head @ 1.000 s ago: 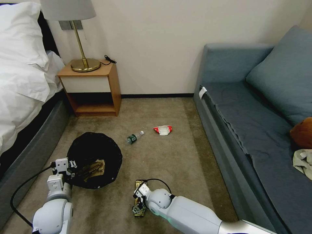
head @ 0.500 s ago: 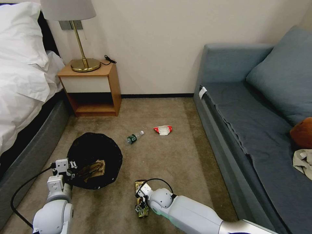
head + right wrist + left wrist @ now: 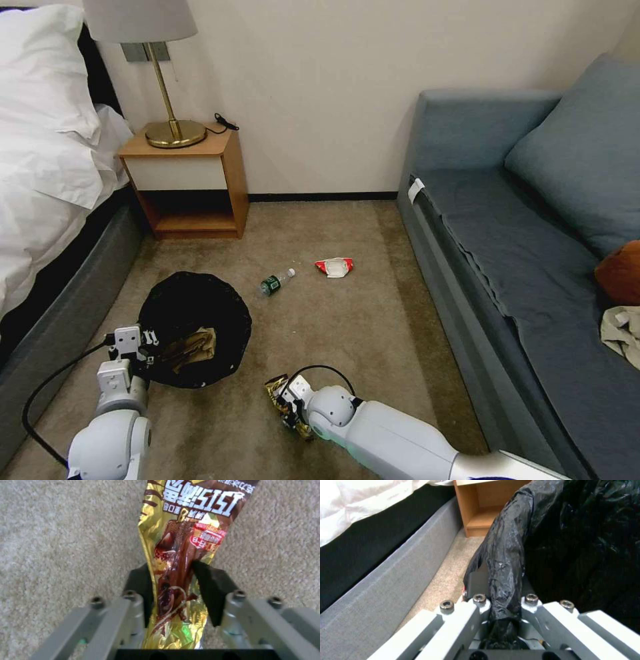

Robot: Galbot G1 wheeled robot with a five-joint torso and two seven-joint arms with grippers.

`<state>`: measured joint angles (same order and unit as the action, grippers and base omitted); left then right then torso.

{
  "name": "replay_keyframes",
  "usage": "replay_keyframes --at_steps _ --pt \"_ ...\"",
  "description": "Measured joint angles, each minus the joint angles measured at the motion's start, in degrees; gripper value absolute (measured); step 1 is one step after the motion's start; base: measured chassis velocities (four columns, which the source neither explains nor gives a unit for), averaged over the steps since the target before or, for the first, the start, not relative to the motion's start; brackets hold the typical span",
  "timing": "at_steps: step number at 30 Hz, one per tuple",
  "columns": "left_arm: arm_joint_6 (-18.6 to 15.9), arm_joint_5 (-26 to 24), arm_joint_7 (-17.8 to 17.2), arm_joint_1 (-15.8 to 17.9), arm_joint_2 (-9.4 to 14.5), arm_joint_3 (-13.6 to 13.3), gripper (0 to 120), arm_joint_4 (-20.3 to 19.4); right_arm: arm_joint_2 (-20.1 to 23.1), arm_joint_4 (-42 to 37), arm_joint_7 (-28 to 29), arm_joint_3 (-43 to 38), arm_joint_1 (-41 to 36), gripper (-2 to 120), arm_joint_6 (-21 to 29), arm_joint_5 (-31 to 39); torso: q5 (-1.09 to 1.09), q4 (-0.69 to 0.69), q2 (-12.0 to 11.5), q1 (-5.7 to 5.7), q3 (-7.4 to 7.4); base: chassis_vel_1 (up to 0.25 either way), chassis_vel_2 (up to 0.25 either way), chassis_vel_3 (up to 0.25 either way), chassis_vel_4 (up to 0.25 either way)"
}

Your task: Pick up the trash bin, then pick up the garbage on the floor and place it into the trash bin.

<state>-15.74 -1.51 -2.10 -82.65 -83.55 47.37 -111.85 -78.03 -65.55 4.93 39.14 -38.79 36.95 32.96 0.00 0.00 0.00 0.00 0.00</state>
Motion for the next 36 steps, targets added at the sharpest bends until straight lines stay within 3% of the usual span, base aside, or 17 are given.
replay_keyframes --at_steps 2,7,20,32,36 --pt "0.0 0.0 0.0 0.1 0.1 0.0 4 0.1 0.2 -0.2 -0.2 -0.1 0.1 13 -0.1 0.0 0.00 0.00 0.0 0.00 0.00 0.000 0.000 0.000 0.000" --pt "0.0 0.0 0.0 0.0 0.4 0.0 4 0.1 0.8 -1.2 -0.6 -0.7 0.4 4 -0.2 0.1 0.00 0.00 0.0 0.00 0.01 0.000 0.000 0.000 0.000" --pt "0.4 -0.6 0.2 -0.3 0.7 0.1 4 0.3 2.8 -3.5 -1.4 -4.7 2.2 3 -1.0 -0.6 0.00 0.00 0.0 0.00 0.01 0.000 0.000 0.000 0.000" --pt "1.4 -0.8 0.4 -1.8 0.2 -0.1 4 0.0 3.3 -9.8 -3.2 -19.1 5.1 3 -2.9 -5.3 0.00 0.00 0.0 0.00 0.01 0.000 0.000 0.000 0.000" --pt "1.6 -0.7 0.4 -2.0 0.2 -0.1 4 0.0 3.8 -11.3 -3.5 -20.4 5.3 3 -3.3 -5.6 0.00 0.00 0.0 0.00 0.00 0.000 0.000 0.000 0.000"
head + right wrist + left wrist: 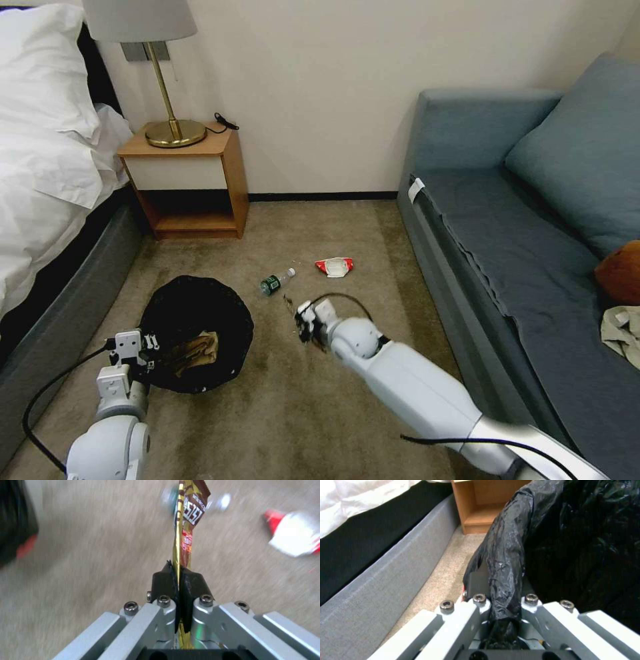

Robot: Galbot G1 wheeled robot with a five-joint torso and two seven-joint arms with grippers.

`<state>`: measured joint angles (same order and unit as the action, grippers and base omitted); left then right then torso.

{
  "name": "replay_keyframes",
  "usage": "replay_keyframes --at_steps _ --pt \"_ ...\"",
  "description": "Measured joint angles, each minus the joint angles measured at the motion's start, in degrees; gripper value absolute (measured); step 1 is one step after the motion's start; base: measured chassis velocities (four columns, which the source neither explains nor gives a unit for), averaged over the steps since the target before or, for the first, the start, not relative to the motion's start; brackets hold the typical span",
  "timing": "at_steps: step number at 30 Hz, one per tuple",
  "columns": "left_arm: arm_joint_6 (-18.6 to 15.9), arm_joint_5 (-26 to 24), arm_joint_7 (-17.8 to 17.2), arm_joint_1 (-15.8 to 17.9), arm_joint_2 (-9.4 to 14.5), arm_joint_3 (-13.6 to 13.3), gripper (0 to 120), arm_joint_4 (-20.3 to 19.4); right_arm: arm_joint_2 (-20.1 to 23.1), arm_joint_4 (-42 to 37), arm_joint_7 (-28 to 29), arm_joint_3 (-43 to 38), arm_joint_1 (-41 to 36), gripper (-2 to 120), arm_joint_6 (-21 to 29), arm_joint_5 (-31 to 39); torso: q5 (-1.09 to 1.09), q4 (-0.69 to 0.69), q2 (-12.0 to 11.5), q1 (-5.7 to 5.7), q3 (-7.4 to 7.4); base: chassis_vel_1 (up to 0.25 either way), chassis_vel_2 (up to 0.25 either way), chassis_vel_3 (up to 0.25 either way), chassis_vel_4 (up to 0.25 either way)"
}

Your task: Pick up the trash bin, then pick up the garbage on the floor and place it into the trash bin.

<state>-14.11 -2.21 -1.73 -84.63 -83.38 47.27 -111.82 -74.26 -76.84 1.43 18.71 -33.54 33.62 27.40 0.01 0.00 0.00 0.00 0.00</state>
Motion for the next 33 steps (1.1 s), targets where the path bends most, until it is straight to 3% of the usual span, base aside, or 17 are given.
replay_keyframes --at_steps 10,12,14,16,22,33 --pt "0.2 0.2 0.1 -0.2 -0.3 -0.2 4 0.0 2.5 -14.4 -2.5 -3.6 -0.7 3 -1.4 9.8 0.00 -0.01 0.0 0.00 0.00 0.000 0.000 0.000 0.000" --pt "0.2 0.5 0.1 -0.1 -0.6 -0.4 4 0.0 2.6 -20.1 -2.7 -1.8 0.2 2 -0.9 17.1 -0.01 0.00 0.0 0.00 0.00 0.000 0.000 0.000 0.000" --pt "0.2 0.6 0.1 -0.1 -0.6 -0.4 4 0.0 2.5 -21.1 -2.7 -1.4 0.4 2 -0.9 18.6 -0.01 0.00 0.0 0.00 0.00 0.000 0.000 0.000 0.000" --pt "0.3 1.0 0.1 -0.2 -0.8 -0.8 4 0.1 1.4 -24.3 -2.8 0.9 1.3 2 -0.6 25.3 -0.01 0.00 0.0 0.00 0.00 0.000 0.000 0.000 0.000" --pt "0.4 1.2 0.1 -0.1 -1.0 -0.9 4 0.1 -0.5 -23.3 -4.0 5.0 2.1 2 -2.4 27.2 -0.02 0.00 0.0 0.00 0.00 0.000 0.000 0.000 0.000" --pt "0.3 1.1 0.1 0.1 -1.1 -1.0 4 0.0 -3.8 -9.4 -6.9 10.7 1.9 1 -9.5 22.8 -0.02 0.00 0.0 0.00 0.00 0.000 0.000 0.000 0.000"
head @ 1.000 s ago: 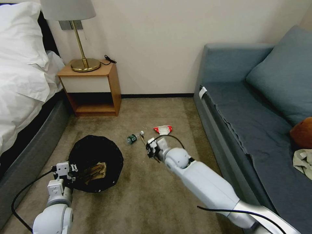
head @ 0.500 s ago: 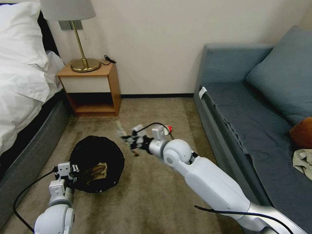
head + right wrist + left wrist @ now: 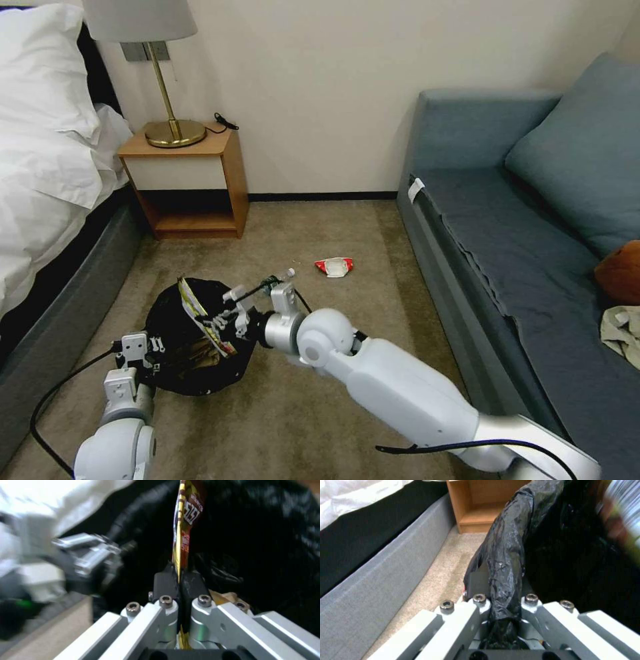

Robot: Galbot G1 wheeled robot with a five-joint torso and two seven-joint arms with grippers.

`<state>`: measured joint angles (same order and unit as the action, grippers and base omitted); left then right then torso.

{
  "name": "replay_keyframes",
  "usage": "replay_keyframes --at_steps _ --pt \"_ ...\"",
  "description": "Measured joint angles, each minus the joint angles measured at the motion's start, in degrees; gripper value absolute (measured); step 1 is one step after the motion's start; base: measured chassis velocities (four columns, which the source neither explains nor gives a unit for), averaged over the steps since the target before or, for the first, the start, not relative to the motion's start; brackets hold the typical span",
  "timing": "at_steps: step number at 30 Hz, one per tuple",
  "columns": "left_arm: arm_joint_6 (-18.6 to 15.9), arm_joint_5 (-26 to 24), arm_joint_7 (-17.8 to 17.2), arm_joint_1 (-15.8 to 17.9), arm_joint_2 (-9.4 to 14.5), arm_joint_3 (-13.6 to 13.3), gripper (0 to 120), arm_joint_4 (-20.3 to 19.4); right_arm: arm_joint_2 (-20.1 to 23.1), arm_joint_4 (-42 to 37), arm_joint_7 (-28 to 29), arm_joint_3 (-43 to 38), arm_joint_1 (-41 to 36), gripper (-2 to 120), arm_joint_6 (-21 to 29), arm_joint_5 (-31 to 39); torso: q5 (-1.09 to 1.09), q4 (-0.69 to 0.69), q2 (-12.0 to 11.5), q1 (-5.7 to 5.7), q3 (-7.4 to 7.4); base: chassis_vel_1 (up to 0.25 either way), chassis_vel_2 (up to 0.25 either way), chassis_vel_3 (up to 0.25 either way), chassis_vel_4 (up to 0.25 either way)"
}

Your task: Pick up the trash bin, then pick up the garbage on the floor and place it into the trash bin.

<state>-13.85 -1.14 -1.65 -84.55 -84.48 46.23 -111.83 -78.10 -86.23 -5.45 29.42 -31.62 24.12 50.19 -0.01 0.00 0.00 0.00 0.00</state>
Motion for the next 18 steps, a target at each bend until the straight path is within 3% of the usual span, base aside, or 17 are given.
replay_keyframes --at_steps 3,8,10,18 --pt "0.0 0.2 0.0 0.3 0.0 0.0 4 0.1 -2.1 5.5 0.7 1.6 0.2 1 -2.7 -3.0 0.00 0.00 0.0 0.00 0.00 0.000 0.000 0.000 0.000" --pt "0.0 0.1 0.1 0.3 0.1 0.0 4 0.2 -3.5 7.8 2.0 1.8 0.3 3 -3.7 -3.5 0.00 0.00 0.0 0.00 0.00 0.000 0.000 0.000 0.000" --pt "0.0 0.1 0.2 0.2 0.2 0.0 4 0.4 -4.2 8.1 2.9 1.8 0.4 16 -3.9 -3.6 0.00 0.00 0.0 0.00 0.00 0.000 0.000 0.000 0.000" --pt "0.4 0.1 0.1 0.6 0.6 0.1 4 1.7 -4.2 5.9 5.2 2.3 -0.7 39 -6.5 -3.6 0.00 0.00 0.0 0.00 0.00 0.000 0.000 0.000 0.000"
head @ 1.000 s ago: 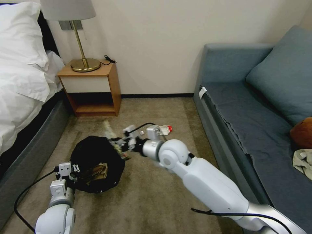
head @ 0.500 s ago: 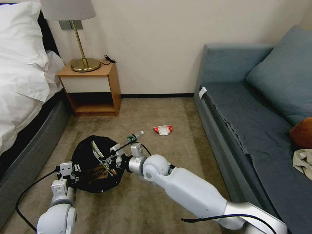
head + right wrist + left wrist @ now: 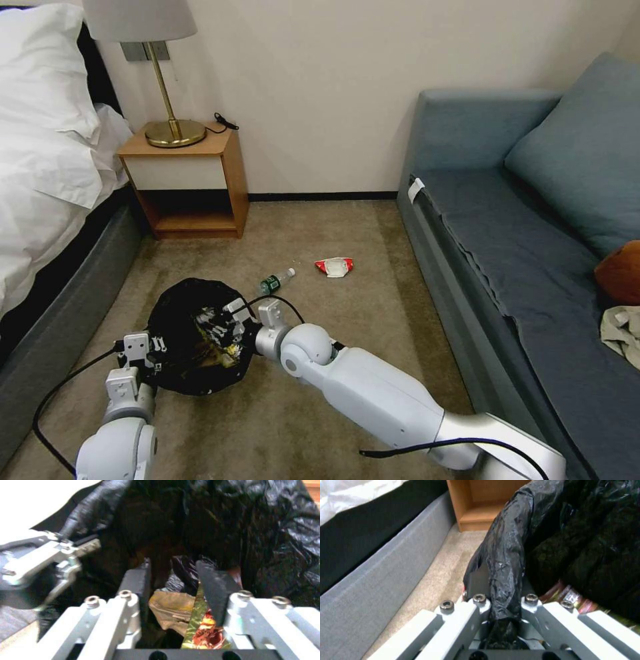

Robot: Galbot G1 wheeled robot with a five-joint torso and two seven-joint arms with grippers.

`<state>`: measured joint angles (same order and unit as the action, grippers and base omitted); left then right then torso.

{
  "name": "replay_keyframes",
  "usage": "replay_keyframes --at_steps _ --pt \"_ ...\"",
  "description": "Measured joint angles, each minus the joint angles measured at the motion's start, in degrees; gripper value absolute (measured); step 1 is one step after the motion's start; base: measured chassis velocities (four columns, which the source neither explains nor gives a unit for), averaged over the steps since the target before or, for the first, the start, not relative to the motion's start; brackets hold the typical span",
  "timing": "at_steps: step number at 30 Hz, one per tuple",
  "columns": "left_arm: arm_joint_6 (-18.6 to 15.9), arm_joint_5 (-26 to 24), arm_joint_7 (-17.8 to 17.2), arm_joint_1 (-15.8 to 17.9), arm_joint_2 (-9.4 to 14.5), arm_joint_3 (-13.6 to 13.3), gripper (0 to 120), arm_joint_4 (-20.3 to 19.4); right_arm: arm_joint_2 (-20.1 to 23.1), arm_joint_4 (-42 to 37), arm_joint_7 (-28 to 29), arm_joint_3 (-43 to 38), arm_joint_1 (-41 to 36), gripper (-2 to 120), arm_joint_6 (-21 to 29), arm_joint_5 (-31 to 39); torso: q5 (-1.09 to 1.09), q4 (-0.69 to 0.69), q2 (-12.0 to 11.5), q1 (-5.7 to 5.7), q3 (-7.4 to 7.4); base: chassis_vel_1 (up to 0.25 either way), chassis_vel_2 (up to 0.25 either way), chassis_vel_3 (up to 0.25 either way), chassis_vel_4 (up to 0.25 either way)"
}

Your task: Pick up the trash bin, then pick up the garbage on the floor and place it into the trash bin.

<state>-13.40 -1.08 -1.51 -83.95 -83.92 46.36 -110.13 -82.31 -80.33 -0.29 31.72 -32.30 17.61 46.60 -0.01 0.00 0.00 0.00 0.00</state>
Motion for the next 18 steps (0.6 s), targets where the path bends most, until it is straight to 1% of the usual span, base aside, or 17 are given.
replay_keyframes --at_steps 2,3,5,6,7,8,11,12,13,14,16,18 --pt "0.0 0.0 -0.1 0.0 0.2 0.0 4 0.2 0.1 -1.2 0.7 0.2 -0.5 50 -0.1 -0.1 0.00 0.01 0.0 0.00 0.00 0.000 0.000 0.000 0.000" --pt "0.0 0.0 -0.1 0.0 0.2 0.0 4 0.2 0.1 -1.2 0.7 0.2 -0.5 50 -0.1 -0.1 0.00 0.01 0.0 0.00 0.00 0.000 0.000 0.000 0.000" --pt "0.0 -0.2 -0.1 0.0 0.4 -0.2 4 0.2 0.1 -2.1 1.7 -0.2 -0.9 61 -0.3 -0.5 0.01 0.00 0.0 0.00 0.00 0.000 0.000 0.000 0.000" --pt "0.0 -0.2 -0.1 0.0 0.4 -0.2 4 0.2 0.1 -2.1 1.7 -0.2 -0.9 61 -0.3 -0.5 0.01 0.00 0.0 0.00 0.00 0.000 0.000 0.000 0.000" --pt "0.0 -0.3 -0.2 0.0 0.5 -0.2 4 0.2 0.1 -2.4 2.1 -1.0 -1.1 68 -0.5 -1.2 0.00 0.00 0.0 0.00 0.00 0.000 0.000 0.000 0.000" --pt "0.0 -0.3 -0.2 0.0 0.5 -0.2 4 0.2 0.1 -2.4 2.1 -1.0 -1.1 68 -0.5 -1.2 0.00 0.00 0.0 0.00 0.00 0.000 0.000 0.000 0.000" --pt "0.0 -0.9 -0.3 0.1 1.2 0.5 4 0.2 0.4 -2.9 3.3 -5.4 -1.2 84 -0.9 -2.2 0.01 0.00 0.0 0.00 0.00 0.000 0.000 0.000 0.000" --pt "0.0 -0.9 -0.3 0.1 1.2 0.5 4 0.2 0.4 -2.9 3.3 -5.4 -1.2 84 -0.9 -2.2 0.01 0.00 0.0 0.00 0.00 0.000 0.000 0.000 0.000" --pt "-0.1 -1.2 -0.3 0.1 1.4 0.9 4 0.1 0.9 -3.2 3.8 -7.6 -1.1 90 -0.8 -2.2 0.01 0.00 0.0 0.00 0.00 0.000 0.000 0.000 0.000" --pt "-0.1 -1.2 -0.3 0.1 1.4 0.9 4 0.1 0.9 -3.2 3.8 -7.6 -1.1 90 -0.8 -2.2 0.01 0.00 0.0 0.00 0.00 0.000 0.000 0.000 0.000" --pt "-0.4 -2.2 -0.3 0.0 1.7 1.7 4 -0.4 1.9 -4.0 4.8 -11.8 -1.0 99 -0.4 -2.2 0.01 0.00 0.0 0.00 0.00 0.000 0.000 0.000 0.000" --pt "-0.4 -2.4 -0.3 -0.1 1.7 1.9 4 -0.6 2.4 -4.2 5.1 -12.9 -1.2 99 -0.3 -2.2 0.02 0.00 0.0 0.00 0.00 0.000 0.000 0.000 0.000"
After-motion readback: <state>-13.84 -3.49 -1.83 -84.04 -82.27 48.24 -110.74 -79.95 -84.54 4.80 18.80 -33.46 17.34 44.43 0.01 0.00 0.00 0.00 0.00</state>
